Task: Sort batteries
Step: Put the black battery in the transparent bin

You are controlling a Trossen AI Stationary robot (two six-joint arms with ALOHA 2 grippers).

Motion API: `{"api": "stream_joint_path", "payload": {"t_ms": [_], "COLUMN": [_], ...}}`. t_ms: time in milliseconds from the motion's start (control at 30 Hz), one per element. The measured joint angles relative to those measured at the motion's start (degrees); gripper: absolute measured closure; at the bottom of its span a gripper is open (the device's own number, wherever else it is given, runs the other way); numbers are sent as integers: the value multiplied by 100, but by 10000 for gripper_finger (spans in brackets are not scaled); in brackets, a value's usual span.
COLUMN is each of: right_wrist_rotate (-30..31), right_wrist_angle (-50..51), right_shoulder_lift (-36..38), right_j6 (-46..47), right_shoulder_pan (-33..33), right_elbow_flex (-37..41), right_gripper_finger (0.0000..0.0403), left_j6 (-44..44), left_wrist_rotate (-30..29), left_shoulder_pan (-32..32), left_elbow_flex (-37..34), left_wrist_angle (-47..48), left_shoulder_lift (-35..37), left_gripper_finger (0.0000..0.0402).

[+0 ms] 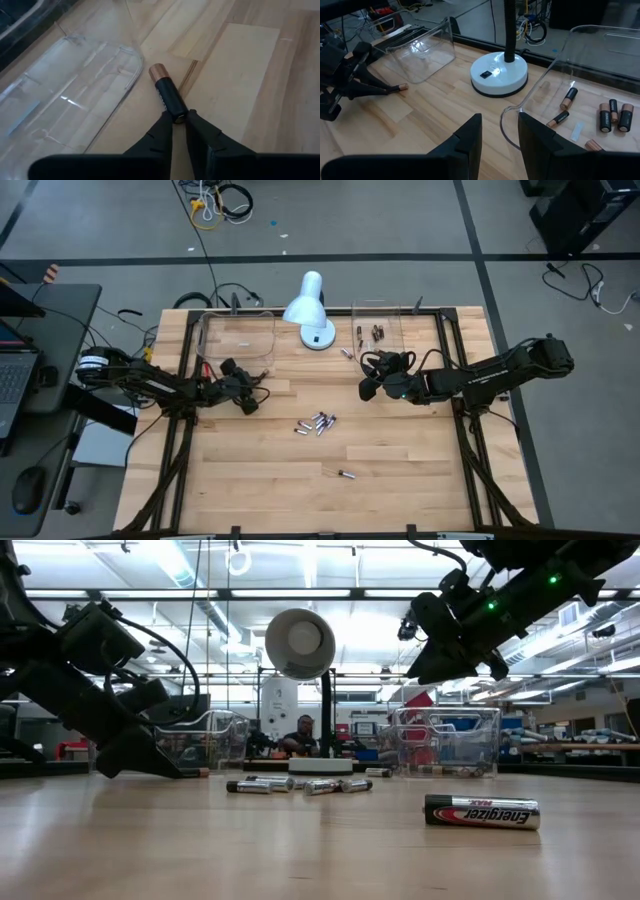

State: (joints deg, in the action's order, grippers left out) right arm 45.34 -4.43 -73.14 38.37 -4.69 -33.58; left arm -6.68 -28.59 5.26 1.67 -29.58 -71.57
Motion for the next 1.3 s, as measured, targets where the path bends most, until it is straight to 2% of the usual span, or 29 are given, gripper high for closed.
{"api": "stream_joint_path", "payload": {"t_ms": [67, 300, 600, 767, 1000, 1200, 1300], "right_wrist_rotate": [0, 0, 0, -2, -50, -188, -190], "right_wrist_angle": [0, -2, -20, -77, -808, -1178, -1183], "right_shoulder_lift": [0, 0, 0, 0, 0, 2, 2], "right_j6": [0, 0, 2, -18, -306, -507, -635], "right_shoulder_pan": [-2, -6, -6, -95, -363, -540, -617], "right_elbow_flex": [0, 0, 0, 0, 0, -107, -225], "right_gripper_finger": [290, 290, 290, 290, 290, 294, 302], "left_j6": [0, 161, -344, -650, -685, -803, -983], "left_wrist_rotate": [60, 893, 889, 1333, 1287, 1240, 1475], "left_shoulder_pan": [2, 15, 4, -11, -7, -4, -10], "left_elbow_flex": [-4, -6, -8, -15, -15, -9, 51], "left_wrist_angle": [-28, -66, -178, -445, -568, -1198, -1629], "left_shoulder_lift": [0, 2, -4, -13, -13, -11, -9], "left_gripper_finger": [361, 370, 370, 369, 369, 369, 369]}}
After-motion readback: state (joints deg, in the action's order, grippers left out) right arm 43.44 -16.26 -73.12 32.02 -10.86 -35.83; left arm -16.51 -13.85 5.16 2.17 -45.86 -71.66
